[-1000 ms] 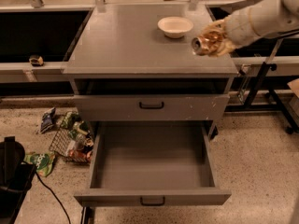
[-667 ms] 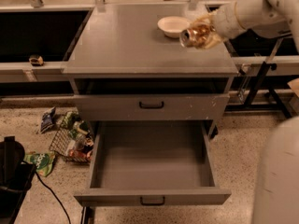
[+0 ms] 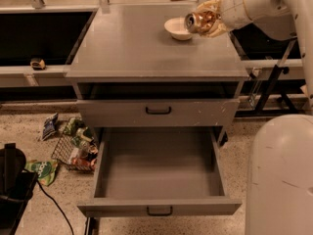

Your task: Pick orange can from middle drawer and place on counter

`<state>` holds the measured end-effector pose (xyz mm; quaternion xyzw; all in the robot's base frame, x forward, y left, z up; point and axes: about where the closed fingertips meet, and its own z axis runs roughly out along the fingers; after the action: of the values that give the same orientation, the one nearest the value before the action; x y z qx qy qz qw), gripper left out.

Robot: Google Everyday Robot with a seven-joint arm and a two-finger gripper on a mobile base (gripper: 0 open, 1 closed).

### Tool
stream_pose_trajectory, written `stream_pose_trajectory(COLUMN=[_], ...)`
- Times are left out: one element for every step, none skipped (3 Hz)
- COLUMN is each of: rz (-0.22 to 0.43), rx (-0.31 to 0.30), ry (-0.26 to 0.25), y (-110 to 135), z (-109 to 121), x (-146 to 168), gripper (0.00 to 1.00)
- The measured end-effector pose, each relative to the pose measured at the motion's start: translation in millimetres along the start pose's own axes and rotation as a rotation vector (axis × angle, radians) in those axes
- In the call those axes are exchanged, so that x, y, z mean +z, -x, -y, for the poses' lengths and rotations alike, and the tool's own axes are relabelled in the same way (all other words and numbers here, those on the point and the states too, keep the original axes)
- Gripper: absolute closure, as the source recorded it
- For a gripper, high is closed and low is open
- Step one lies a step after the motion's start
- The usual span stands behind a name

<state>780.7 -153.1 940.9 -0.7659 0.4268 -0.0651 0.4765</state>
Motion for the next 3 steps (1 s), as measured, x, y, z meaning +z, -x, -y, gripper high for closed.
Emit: stream_pose_trajectory(rz=[0.006,0.068,0.133], rx=[0.003,0.044,0.098], ry=[-0.001,-0.005,0.033], y=[1,13,29], z=[0,7,6], x=[3,30,62], gripper=[1.0,1.0,1.0])
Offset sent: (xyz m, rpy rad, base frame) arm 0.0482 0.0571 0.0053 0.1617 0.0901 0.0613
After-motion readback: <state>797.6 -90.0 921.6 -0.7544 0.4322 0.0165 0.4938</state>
